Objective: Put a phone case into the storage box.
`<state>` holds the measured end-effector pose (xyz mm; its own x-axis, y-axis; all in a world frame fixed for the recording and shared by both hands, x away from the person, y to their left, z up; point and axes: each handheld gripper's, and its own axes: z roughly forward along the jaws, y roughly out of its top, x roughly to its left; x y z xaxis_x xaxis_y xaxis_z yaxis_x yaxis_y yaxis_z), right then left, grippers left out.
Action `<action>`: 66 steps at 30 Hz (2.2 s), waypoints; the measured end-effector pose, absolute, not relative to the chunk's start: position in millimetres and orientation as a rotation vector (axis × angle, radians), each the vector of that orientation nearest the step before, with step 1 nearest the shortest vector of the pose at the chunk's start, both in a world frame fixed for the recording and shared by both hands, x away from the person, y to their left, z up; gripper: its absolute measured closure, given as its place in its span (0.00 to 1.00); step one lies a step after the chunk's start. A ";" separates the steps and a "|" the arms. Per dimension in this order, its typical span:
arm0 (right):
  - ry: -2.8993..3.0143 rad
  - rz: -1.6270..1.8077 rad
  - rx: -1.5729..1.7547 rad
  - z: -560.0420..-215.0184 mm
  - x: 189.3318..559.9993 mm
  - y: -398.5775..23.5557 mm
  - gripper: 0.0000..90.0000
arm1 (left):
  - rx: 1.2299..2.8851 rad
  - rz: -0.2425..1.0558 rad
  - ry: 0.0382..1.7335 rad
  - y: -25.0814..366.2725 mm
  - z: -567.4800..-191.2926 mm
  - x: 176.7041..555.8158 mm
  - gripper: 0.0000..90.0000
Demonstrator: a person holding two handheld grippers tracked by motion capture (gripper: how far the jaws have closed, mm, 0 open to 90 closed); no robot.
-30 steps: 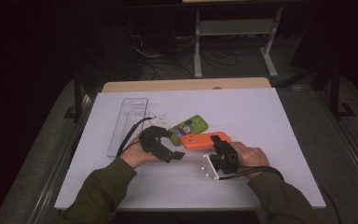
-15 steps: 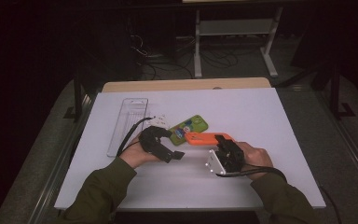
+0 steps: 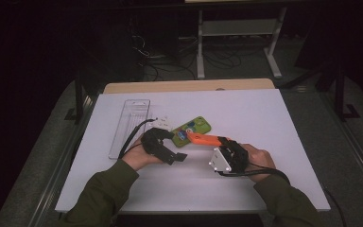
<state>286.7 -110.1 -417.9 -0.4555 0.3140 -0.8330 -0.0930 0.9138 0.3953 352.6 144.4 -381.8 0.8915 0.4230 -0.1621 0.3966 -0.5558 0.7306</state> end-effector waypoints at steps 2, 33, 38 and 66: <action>2.000 0.494 0.185 -417.5 287.3 -110.5 0.90 | 2.208 0.048 0.584 143.7 -382.0 352.5 0.00; 2.123 0.897 0.739 -407.5 306.8 -125.6 0.90 | 2.161 0.069 0.628 146.9 -379.7 354.9 0.00; 2.142 0.994 0.867 -406.4 311.2 -129.0 0.91 | 2.133 0.080 0.641 147.6 -378.0 356.7 0.00; 2.149 1.213 1.039 -403.7 308.8 -104.2 0.91 | 1.948 0.091 0.727 129.4 -368.9 369.2 0.00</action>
